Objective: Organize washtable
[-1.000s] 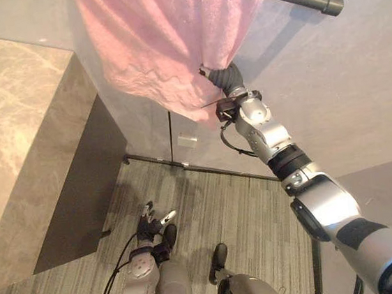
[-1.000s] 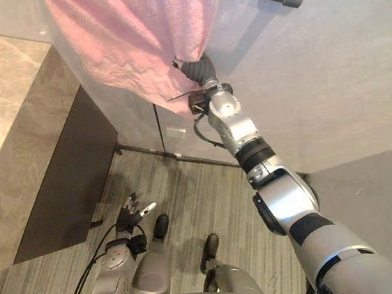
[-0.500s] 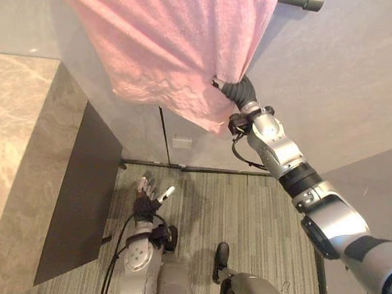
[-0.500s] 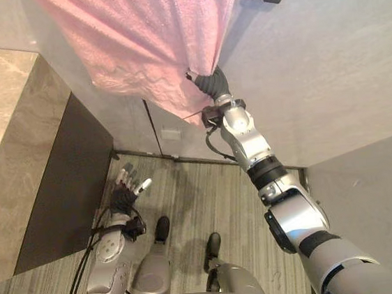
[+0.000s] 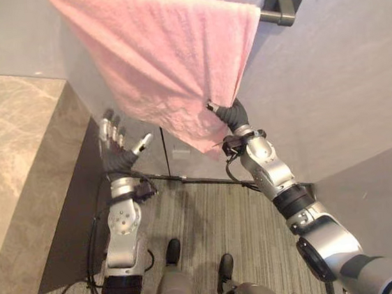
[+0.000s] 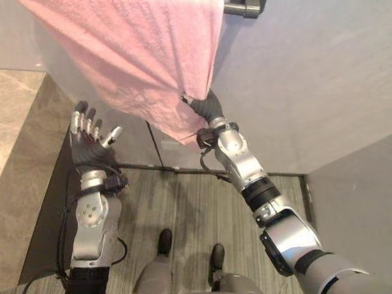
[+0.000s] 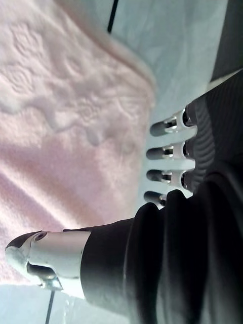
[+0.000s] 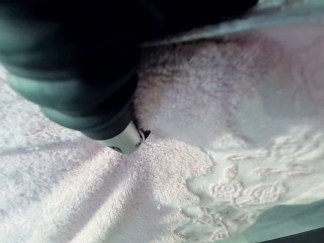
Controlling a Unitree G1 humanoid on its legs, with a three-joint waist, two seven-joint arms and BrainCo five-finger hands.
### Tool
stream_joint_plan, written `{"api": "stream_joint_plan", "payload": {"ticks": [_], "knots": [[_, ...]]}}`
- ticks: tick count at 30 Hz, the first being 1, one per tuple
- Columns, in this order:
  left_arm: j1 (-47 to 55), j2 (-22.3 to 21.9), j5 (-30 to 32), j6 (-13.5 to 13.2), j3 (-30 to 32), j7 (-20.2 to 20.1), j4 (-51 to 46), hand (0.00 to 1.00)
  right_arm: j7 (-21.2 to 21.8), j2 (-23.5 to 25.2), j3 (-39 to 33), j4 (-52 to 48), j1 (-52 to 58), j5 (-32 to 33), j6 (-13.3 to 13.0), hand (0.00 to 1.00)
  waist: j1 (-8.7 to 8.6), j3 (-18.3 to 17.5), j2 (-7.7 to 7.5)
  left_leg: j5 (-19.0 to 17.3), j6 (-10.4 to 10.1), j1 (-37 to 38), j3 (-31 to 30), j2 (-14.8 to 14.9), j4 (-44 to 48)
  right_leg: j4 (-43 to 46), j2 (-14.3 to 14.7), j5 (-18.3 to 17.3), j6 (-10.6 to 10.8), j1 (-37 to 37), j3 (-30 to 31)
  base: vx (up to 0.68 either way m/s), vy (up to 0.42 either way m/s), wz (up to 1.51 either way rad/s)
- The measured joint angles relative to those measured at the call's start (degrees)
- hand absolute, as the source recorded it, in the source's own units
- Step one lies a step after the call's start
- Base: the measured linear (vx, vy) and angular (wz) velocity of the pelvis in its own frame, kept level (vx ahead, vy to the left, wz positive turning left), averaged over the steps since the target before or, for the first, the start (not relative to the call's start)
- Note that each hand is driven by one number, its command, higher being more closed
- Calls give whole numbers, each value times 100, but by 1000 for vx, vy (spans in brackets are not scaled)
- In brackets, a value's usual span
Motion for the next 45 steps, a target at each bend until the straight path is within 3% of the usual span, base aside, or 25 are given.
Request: {"api": "stream_joint_plan", "payload": {"ticks": [8,15,25,28,39,45], "knots": [[-285,-4,546,45,171,515,-45,0,-19,67,-2,-27,14,-2,-1,100,2,-9,-6,-1,2,-6,111,-1,2,-100,0,93,7,-11,86,-2,3,-7],[-570,4,668,104,767,885,-52,0,-84,95,-8,-35,13,-6,-2,100,6,-11,-8,-3,3,-15,165,0,2,-160,3,143,8,-17,165,1,1,-3],[-927,370,764,335,1572,1060,596,0,-133,105,-118,-18,-18,-4,-7,100,16,-46,-59,2,9,-108,258,3,2,-162,3,210,22,-158,272,-5,3,-5],[-1130,677,762,358,1578,1056,903,0,-135,105,-162,-2,-20,-3,-7,100,14,-82,-111,7,14,-140,305,5,2,-163,4,238,30,-215,325,-6,4,-8],[-2200,1107,729,373,1286,1003,1785,0,-140,112,-129,-37,-102,5,-61,100,-8,-98,-134,45,18,-298,449,10,-4,-163,6,361,52,-443,478,-22,7,-7],[-2723,1186,641,380,1047,988,2237,0,-147,185,92,-30,-186,14,-116,100,-148,-108,-152,71,35,-336,541,6,-2,-164,1,444,59,-534,581,-20,10,-9]]}}
